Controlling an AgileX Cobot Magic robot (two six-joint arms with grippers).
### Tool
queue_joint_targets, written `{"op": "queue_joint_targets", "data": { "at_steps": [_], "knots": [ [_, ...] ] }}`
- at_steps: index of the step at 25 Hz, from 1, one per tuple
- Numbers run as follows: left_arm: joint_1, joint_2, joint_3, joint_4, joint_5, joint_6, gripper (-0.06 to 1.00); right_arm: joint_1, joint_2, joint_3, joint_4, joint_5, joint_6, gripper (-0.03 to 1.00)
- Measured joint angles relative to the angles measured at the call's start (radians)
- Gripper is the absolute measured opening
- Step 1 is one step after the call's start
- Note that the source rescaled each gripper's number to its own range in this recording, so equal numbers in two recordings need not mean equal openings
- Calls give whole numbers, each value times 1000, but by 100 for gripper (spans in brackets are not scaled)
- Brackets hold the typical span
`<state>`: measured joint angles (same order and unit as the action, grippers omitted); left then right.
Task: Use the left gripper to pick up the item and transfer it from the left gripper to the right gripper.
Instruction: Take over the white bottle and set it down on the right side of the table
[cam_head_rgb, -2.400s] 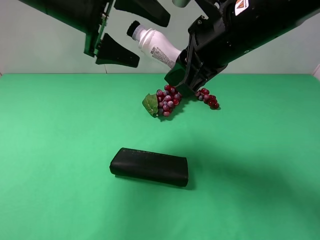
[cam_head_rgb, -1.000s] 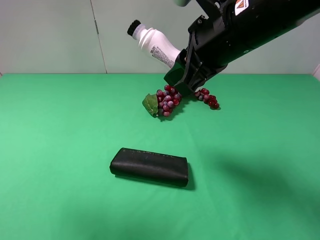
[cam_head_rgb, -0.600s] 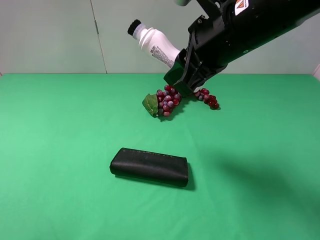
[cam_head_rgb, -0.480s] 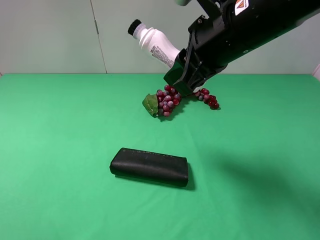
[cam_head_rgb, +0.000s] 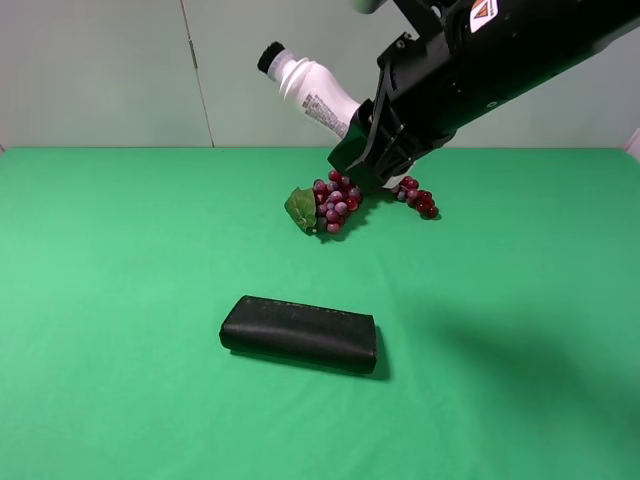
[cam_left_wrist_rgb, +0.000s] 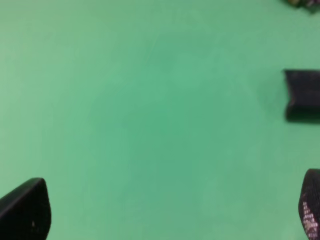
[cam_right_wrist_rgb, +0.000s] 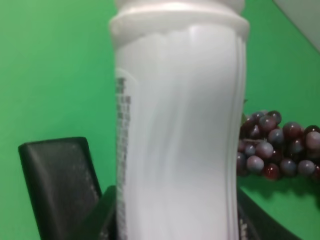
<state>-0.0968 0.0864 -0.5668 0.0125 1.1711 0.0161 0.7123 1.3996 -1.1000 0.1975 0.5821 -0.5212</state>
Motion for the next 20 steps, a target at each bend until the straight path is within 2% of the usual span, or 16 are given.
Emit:
{"op": "queue_joint_targets", "data": {
  "at_steps": [4,6,14,20],
  "knots": [
    [0,-8,32,87,5,-75,99,0,0,0,1,20,0,0],
    [0,-8,32,98,4,-88,99,0,0,0,1,30,0,0],
    [0,-8,57,96,-71,-91,99,0,0,0,4,39,44,0],
    [0,-8,79,26,-111,-3,99,0,0,0,4,77,44,0]
  ]
}}
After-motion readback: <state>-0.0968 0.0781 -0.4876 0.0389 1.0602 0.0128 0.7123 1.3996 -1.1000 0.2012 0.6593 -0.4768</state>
